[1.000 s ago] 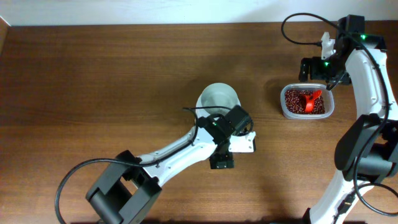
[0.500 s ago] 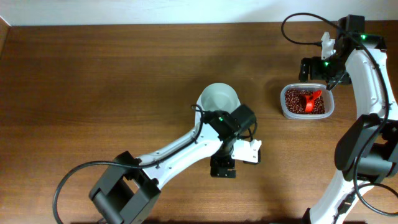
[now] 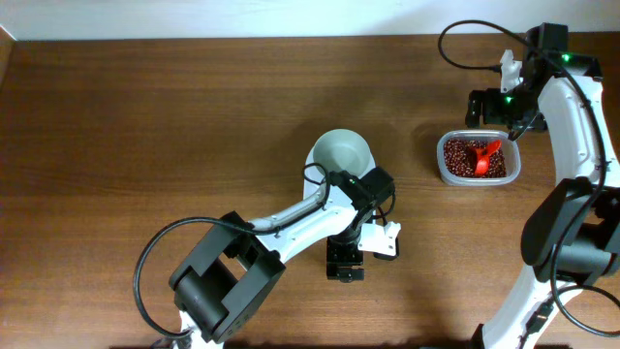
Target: Scoop item into bowl and weigh 50g on scale
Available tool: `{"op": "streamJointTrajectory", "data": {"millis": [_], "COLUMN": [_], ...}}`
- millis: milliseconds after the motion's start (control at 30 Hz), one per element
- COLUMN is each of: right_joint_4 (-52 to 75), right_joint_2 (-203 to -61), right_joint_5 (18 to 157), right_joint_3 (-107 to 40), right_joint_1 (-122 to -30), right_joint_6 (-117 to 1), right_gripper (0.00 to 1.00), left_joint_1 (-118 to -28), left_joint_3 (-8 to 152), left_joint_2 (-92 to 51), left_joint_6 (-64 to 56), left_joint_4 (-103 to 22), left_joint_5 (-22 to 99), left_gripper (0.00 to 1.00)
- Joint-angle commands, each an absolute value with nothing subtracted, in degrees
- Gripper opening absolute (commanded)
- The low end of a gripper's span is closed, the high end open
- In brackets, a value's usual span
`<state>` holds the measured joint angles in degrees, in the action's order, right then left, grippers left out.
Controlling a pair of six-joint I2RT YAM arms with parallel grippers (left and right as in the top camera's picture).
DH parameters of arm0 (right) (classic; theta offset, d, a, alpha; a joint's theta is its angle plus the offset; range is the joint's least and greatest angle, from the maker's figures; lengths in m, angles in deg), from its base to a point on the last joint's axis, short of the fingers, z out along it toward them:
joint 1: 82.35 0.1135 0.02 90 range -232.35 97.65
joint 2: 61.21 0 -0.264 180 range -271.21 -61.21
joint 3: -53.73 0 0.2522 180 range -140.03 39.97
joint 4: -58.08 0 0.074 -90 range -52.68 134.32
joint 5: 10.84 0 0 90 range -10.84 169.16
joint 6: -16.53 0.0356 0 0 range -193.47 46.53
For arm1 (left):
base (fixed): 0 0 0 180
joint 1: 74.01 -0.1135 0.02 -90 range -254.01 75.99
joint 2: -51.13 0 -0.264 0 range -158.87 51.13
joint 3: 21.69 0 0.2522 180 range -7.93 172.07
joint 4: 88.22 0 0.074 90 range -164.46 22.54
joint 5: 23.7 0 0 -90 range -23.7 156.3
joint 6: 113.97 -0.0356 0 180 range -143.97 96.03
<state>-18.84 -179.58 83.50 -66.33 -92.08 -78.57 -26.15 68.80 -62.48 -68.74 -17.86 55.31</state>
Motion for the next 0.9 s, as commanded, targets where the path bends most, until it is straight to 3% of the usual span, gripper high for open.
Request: {"op": "streamJointTrajectory", "data": {"millis": [0, 867], "right_joint_4": [-18.86, -18.86], "right_joint_2": [-179.82, -179.82], "right_joint_5": [83.39, 83.39], "right_joint_3": [-67.34, -67.34], "right_joint_1": [-91.73, -91.71], "right_joint_6": [-78.77, -78.77], "right_gripper": [0.99, 0.99], "left_joint_1": [-28.12, -34.42], "left_joint_3": [69.37, 67.16], "left_joint_2": [-62.98, -60.42], "left_joint_6": [-68.18, -64.53], "left_joint_4": [-18.23, -23.69], "left_joint_5": [58.22, 52.82], "left_gripper": [0.99, 0.99]}}
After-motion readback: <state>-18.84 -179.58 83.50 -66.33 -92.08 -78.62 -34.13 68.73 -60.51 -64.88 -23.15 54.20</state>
